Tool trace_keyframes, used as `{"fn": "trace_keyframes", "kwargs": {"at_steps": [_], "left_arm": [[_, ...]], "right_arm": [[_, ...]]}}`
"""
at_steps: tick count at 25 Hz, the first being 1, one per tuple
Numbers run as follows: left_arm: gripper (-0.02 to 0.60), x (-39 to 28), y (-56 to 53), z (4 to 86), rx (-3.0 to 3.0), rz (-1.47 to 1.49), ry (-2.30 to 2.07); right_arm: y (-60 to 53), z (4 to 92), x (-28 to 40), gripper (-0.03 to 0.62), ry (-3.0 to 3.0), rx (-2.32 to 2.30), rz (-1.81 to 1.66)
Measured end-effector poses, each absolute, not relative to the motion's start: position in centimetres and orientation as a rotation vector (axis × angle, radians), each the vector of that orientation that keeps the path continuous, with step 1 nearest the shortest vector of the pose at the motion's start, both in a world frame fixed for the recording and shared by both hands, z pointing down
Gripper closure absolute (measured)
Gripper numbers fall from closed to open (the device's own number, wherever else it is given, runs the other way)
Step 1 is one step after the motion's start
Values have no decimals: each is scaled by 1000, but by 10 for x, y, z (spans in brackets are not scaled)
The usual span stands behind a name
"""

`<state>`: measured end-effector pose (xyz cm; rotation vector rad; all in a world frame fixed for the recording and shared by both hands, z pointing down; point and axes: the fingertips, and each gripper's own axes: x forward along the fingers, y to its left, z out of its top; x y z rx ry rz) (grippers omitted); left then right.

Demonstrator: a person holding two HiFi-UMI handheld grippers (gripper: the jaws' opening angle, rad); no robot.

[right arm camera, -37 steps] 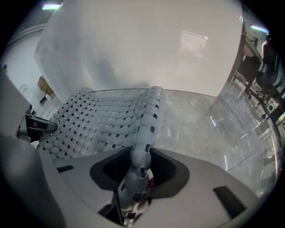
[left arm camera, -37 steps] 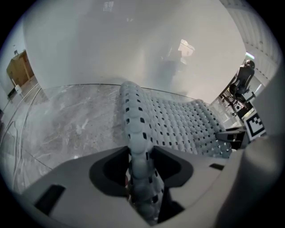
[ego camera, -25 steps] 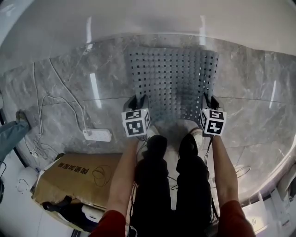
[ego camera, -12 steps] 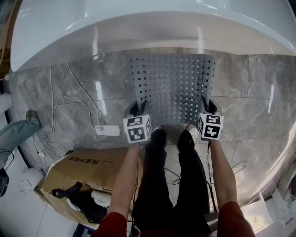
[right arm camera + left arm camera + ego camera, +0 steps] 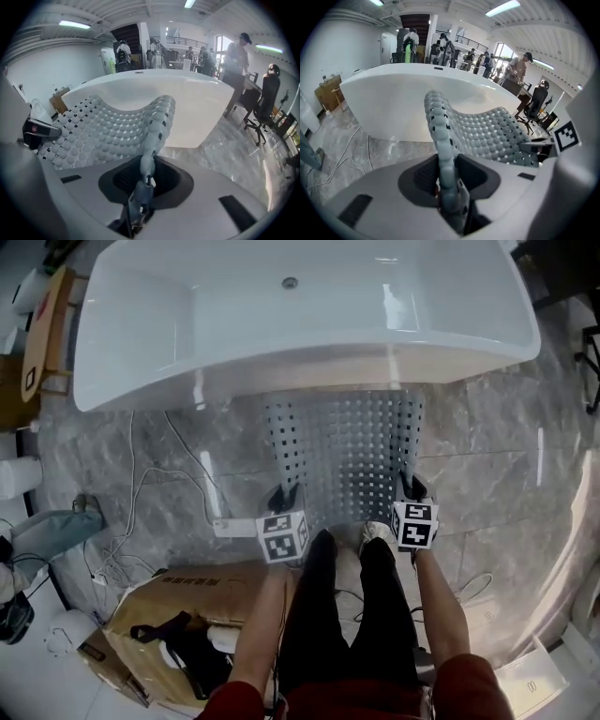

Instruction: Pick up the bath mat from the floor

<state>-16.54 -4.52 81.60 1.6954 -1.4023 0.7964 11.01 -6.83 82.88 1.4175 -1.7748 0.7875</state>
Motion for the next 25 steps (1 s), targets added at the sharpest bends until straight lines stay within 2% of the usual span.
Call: {"fn": "trace_keyframes", "kwargs": {"at_steps": [6,25], "left_arm": [[456,-148,-35,731,1736,759,-1401],[459,-69,-116,467,2157,496,-1508]], "right_arm": [[-55,745,124,519,-1772,1477,774],[-105,477,202,519,-1882,1942,530]]}}
